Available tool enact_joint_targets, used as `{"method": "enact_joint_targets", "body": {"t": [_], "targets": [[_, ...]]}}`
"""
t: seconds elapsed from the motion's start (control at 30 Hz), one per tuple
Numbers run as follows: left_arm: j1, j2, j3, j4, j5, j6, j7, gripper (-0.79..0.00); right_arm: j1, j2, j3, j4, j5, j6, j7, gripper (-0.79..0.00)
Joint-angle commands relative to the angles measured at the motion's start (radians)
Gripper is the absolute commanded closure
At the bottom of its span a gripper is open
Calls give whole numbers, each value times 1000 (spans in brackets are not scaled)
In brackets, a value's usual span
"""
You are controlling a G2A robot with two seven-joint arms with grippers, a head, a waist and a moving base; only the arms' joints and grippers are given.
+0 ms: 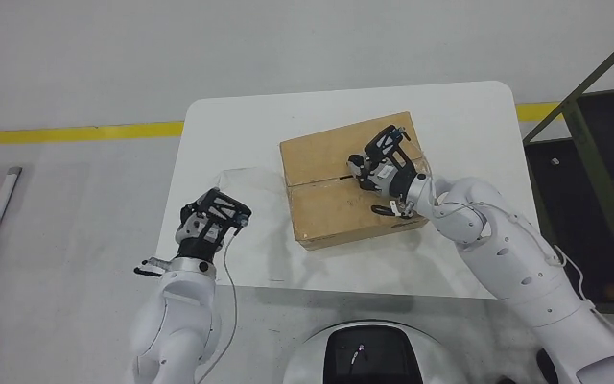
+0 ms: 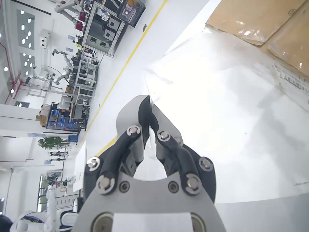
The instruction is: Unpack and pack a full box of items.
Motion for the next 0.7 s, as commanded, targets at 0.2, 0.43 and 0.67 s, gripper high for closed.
{"method": "enact_joint_targets", "body": {"t": [0.2,0.43,0.67], "targets": [[35,2,-112,-57,-94,-61,55,0,3,-2,-3,-1,3,-12,3,0],[6,-1,-168,-83,-280,-121,48,0,10,-2,6,-7,6,-23,8,0],[-75,-6,-73,-77,-365,-146,26,0,11,-4,7,-12,5,-25,9,0]]}}
